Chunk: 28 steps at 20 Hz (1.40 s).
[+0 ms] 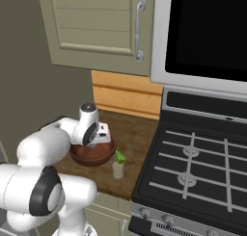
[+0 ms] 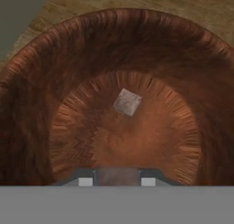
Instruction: Grab a lemon wedge from the fridge and one ice cube from the ice bowl, and put them in the glass of lemonade.
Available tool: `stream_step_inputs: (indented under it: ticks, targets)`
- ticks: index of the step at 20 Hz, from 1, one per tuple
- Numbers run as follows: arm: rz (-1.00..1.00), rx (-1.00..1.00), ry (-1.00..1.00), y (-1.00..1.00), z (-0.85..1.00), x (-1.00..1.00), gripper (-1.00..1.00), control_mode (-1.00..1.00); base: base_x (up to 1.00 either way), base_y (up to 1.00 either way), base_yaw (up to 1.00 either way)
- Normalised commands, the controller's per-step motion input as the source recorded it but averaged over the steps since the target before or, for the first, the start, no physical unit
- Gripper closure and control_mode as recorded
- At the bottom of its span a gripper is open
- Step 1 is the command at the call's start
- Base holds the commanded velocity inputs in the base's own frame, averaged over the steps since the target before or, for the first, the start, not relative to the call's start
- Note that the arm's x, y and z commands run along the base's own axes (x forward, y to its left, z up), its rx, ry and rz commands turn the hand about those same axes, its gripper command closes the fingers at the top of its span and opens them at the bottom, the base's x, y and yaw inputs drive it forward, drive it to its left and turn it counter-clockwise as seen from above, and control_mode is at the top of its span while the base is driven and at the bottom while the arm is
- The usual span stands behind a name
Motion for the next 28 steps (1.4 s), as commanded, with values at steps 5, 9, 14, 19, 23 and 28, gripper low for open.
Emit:
stream_step_inputs:
  ticks: [5, 9, 14, 19, 23, 28]
  targets:
    - [0.01, 0.0, -0.14, 0.04, 0.06, -0.44, 1.0, -1.0, 0.0, 0.0, 0.0]
    - [0.08, 0.01, 0.04, 0.0, 0.32, 0.0, 1.0, -1.0, 0.0, 0.0, 0.0]
    - [0.0, -0.01, 0.0, -0.19, 0.34, 0.0, 1.0, -1.0, 0.0, 0.0, 0.0]
    - [0.0, -0.17, 0.1, -0.16, 0.29, 0.0, 1.0, -1.0, 0.0, 0.0, 0.0]
    - [-0.01, -0.13, 0.12, -0.46, 0.0, -0.06, 1.0, -1.0, 0.0, 0.0, 0.0]
    - [0.0, -0.04, 0.01, -0.49, 0.24, -0.19, 1.0, -1.0, 0.0, 0.0, 0.0]
